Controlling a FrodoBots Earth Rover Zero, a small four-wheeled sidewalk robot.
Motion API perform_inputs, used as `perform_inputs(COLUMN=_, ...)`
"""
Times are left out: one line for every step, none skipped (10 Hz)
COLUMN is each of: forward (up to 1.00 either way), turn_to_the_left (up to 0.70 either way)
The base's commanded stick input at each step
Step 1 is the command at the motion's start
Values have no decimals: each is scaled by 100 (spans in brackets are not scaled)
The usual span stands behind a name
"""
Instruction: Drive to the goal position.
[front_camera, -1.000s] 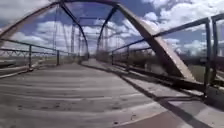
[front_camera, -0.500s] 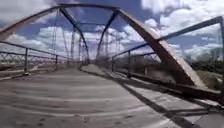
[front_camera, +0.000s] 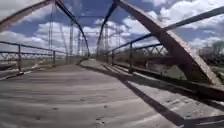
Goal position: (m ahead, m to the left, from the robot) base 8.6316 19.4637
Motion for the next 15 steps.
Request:
perform_inputs(forward=70, turn_to_the_left=0)
perform_inputs(forward=70, turn_to_the_left=0)
perform_inputs(forward=0, turn_to_the_left=0)
perform_inputs(forward=0, turn_to_the_left=0)
perform_inputs(forward=0, turn_to_the_left=0)
perform_inputs(forward=0, turn_to_the_left=0)
perform_inputs(forward=0, turn_to_the_left=0)
perform_inputs(forward=0, turn_to_the_left=0)
perform_inputs(forward=0, turn_to_the_left=0)
perform_inputs(forward=0, turn_to_the_left=0)
perform_inputs(forward=0, turn_to_the_left=0)
perform_inputs(forward=36, turn_to_the_left=0)
perform_inputs(forward=85, turn_to_the_left=0)
perform_inputs(forward=85, turn_to_the_left=0)
perform_inputs(forward=85, turn_to_the_left=0)
